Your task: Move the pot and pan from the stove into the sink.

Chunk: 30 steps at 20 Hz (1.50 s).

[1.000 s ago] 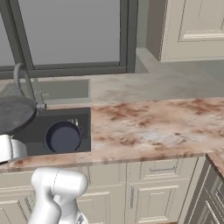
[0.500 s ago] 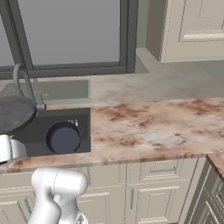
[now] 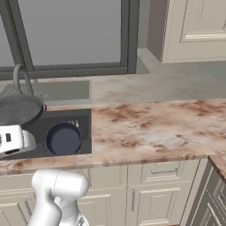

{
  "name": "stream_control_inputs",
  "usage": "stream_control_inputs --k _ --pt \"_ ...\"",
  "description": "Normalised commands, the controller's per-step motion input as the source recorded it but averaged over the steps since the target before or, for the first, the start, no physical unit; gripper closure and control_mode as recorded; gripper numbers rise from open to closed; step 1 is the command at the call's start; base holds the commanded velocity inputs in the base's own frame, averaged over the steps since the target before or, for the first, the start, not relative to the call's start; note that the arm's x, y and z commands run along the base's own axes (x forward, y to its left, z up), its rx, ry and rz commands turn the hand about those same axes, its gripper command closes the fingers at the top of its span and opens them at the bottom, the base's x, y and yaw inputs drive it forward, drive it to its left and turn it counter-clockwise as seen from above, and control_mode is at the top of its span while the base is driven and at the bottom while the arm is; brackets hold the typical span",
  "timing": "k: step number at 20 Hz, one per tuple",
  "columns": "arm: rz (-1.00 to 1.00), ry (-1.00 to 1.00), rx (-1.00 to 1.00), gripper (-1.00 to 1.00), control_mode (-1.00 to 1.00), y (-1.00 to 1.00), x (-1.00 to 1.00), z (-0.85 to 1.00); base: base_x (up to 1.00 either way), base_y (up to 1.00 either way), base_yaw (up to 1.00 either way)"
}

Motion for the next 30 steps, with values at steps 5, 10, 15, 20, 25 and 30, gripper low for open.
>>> stream_control_inputs --k 5,10,15,20,25,30 --pt "0.00 0.08 -0.04 1.00 -1.00 0.00 0.20 -0.13 0.00 0.00 0.00" --pt "0.00 0.07 -0.05 1.00 -1.00 0.00 0.03 -0.12 0.00 0.00 0.00" --pt "0.00 0.03 -0.05 1.00 -1.00 0.00 0.02 -0.08 0.00 0.00 0.00" --pt "0.00 0.05 -0.02 1.00 -1.00 0.00 0.20 -0.06 0.00 0.00 0.00" --pt "0.00 0.08 0.00 1.00 -1.00 0.00 0.34 0.00 0.00 0.00 0.00" --pt "0.00 0.10 0.00 1.00 -1.00 -0.02 0.43 -0.01 0.00 0.00 0.00"
